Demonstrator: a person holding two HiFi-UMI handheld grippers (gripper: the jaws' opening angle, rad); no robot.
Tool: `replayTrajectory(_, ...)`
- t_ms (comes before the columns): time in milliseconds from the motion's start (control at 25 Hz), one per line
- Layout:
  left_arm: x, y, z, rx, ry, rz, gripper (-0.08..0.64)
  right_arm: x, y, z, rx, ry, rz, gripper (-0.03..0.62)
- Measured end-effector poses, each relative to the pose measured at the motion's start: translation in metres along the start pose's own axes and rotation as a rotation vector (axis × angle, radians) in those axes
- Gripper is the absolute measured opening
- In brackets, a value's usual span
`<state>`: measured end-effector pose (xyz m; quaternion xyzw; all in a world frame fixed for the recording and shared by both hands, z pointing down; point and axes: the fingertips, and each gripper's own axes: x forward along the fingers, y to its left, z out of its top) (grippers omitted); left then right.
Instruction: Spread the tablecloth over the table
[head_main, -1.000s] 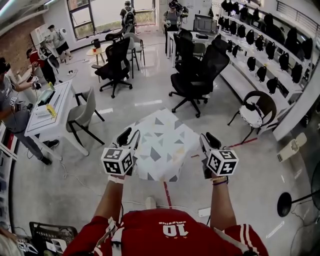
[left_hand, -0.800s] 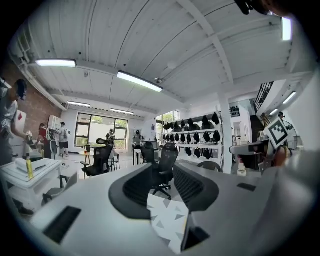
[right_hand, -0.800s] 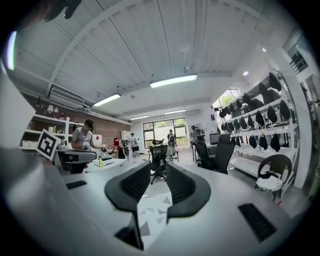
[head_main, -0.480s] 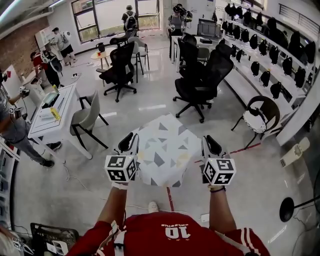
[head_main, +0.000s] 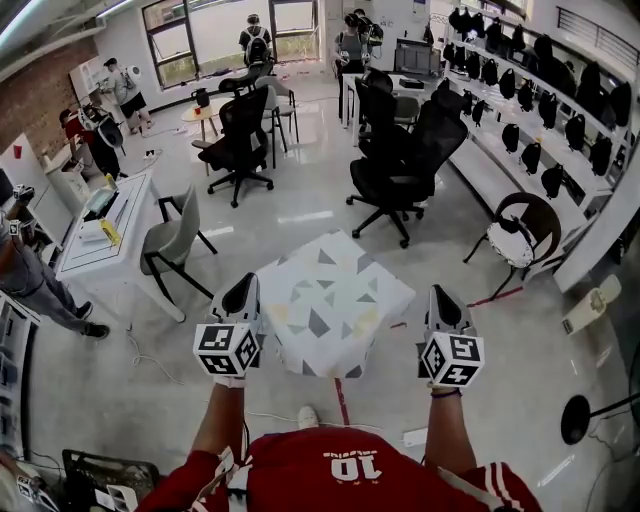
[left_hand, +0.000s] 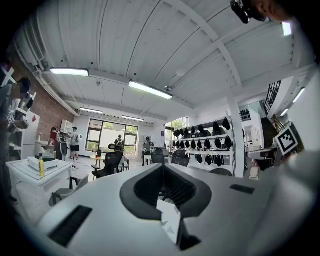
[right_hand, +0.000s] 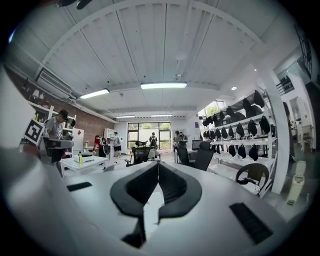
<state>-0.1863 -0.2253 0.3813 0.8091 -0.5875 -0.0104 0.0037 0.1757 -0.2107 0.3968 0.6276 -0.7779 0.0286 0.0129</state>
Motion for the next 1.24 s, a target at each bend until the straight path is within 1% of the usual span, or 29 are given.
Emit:
replayTrajectory(120, 0.000, -0.007, -0.009, -0.005, 0.009, -0.031, 0.009, 0.001, 0.003, -0.002, -0.010, -0.009, 0.008, 0.015)
replayTrajectory(200, 0.001, -0.010, -0.014, -0.002, 0.012, -0.038, 0.009, 0.002, 0.006, -0.003, -0.021, -0.009, 0.012, 0.015)
replayTrajectory(400, -0.002, -0.006, -0.019, -0.010, 0.011, -0.023, 0.009, 0.005, 0.010, -0.010, -0.022, 0.004, 0.014, 0.014)
replayTrajectory(560, -0.002, -0.005, -0.024, -0.050, 0.031, -0.043, 0.009, 0.008, 0.013, -0.013, -0.010, 0.020, 0.019, 0.014)
replayTrajectory(760, -0.004, -0.004, -0.028, -0.028, 0.052, -0.028, 0.009, 0.008, 0.016, -0.015, -0.009, 0.025, 0.020, 0.014)
replayTrajectory(920, -0.002, -0.001, -0.030, -0.035, 0.064, -0.022, 0.009, 0.008, 0.016, -0.015, -0.004, 0.016, 0.020, 0.014)
replayTrajectory(1080, 0.000, -0.004, -0.033, -0.030, 0.075, -0.042, 0.009, 0.008, 0.019, -0.015, -0.004, 0.016, 0.025, 0.014)
replayTrajectory(1240, 0.002, -0.010, -0.037, -0.054, 0.083, -0.078, 0.009, 0.010, 0.021, -0.018, -0.006, 0.023, 0.032, 0.014)
